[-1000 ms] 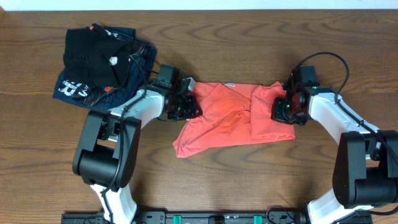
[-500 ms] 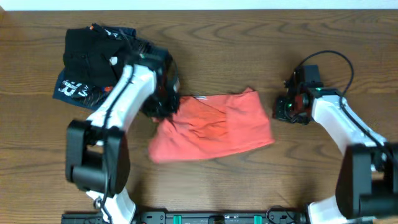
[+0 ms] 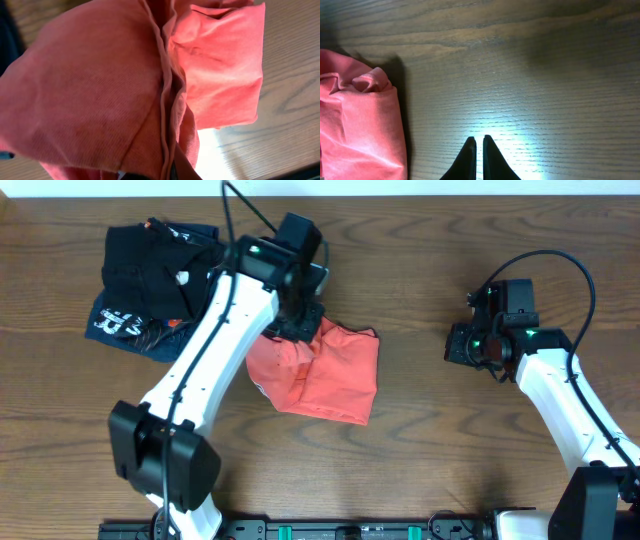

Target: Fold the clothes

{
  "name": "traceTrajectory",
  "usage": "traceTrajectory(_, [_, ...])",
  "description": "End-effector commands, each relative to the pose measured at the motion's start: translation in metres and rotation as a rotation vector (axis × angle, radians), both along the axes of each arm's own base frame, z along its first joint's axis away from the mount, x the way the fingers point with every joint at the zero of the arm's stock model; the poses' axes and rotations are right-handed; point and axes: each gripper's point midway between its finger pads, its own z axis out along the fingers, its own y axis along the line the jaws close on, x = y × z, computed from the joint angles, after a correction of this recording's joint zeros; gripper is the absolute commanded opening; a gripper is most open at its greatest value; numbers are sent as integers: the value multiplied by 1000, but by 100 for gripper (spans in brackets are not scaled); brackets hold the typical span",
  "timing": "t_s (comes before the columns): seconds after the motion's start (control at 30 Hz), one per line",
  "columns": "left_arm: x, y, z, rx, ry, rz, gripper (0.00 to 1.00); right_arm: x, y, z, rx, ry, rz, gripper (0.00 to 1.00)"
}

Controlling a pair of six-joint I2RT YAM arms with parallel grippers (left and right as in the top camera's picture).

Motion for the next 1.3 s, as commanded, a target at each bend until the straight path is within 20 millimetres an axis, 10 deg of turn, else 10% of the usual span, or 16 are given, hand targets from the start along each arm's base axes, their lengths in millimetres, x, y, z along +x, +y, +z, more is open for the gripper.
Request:
traceTrajectory(0.0, [-7,-21,-18,-19,65,18,6,1,0,4,1,-17,9,5])
traceTrajectory(0.27, [-35,-94,-64,-5,127,-53,17,2,-2,4,-6,-21,5,7])
traceTrajectory(0.57, [-57,-110,-54,16,146,-117,74,3,-1,4,-5,-25,7,21])
traceTrajectory(0.9, [-31,-14,39,187,-69,30,90,10,74,35,180,-213,387,32])
traceTrajectory(1.27, [-12,92,73,155,-84,338,91,-11,186,26,57,-352,746,60])
